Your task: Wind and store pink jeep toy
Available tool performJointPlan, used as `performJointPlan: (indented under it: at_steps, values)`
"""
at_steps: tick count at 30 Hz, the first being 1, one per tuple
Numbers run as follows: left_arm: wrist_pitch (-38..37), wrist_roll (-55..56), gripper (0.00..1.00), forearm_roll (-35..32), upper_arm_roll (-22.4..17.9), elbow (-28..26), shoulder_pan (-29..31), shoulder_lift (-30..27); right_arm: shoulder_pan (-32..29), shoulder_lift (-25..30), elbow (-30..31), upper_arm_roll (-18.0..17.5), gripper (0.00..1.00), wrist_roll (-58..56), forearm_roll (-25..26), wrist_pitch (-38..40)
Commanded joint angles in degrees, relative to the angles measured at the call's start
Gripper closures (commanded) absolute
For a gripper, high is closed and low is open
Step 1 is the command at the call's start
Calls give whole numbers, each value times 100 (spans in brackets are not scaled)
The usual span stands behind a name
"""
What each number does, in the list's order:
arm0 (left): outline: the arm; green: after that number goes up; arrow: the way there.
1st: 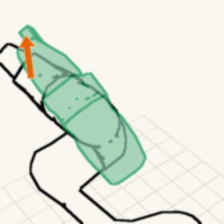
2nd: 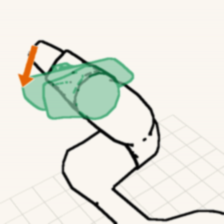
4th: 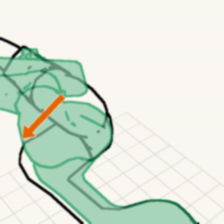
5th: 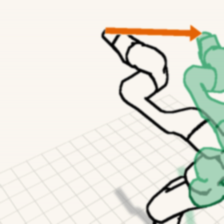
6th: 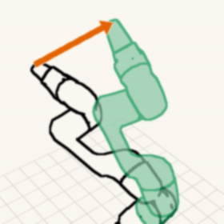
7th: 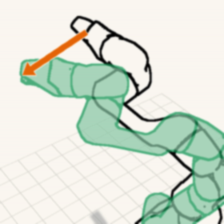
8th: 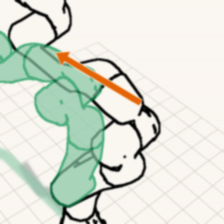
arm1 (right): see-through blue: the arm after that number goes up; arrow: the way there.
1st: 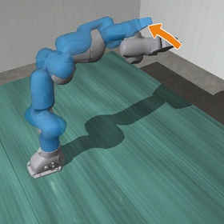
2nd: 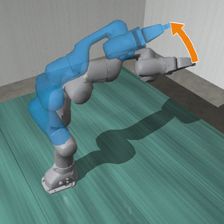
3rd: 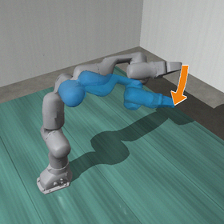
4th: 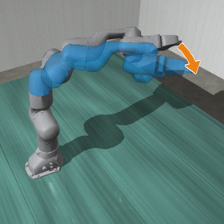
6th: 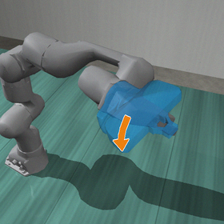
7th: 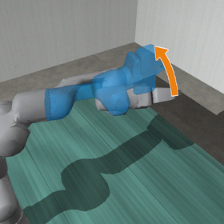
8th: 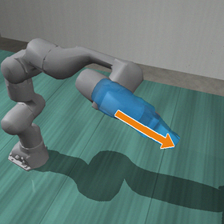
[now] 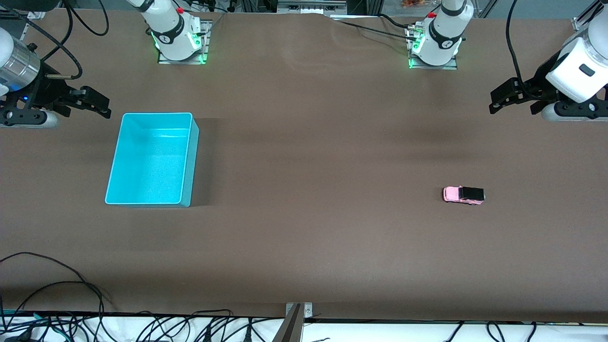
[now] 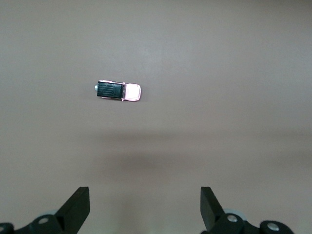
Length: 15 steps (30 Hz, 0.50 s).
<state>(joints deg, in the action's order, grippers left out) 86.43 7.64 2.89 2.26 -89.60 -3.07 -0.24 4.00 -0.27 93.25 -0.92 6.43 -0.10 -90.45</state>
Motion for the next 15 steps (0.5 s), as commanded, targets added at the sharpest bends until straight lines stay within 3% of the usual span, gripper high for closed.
performJointPlan:
  at_steps: [1, 15]
  values:
    - [5, -131, 0, -148, -15, 118, 17, 24, -22, -43, -132, -5, 0, -36, 63, 97]
    - [14, -263, 0, -376, 11, 127, -36, 24, -22, -43, -132, 4, 0, -45, 54, 71]
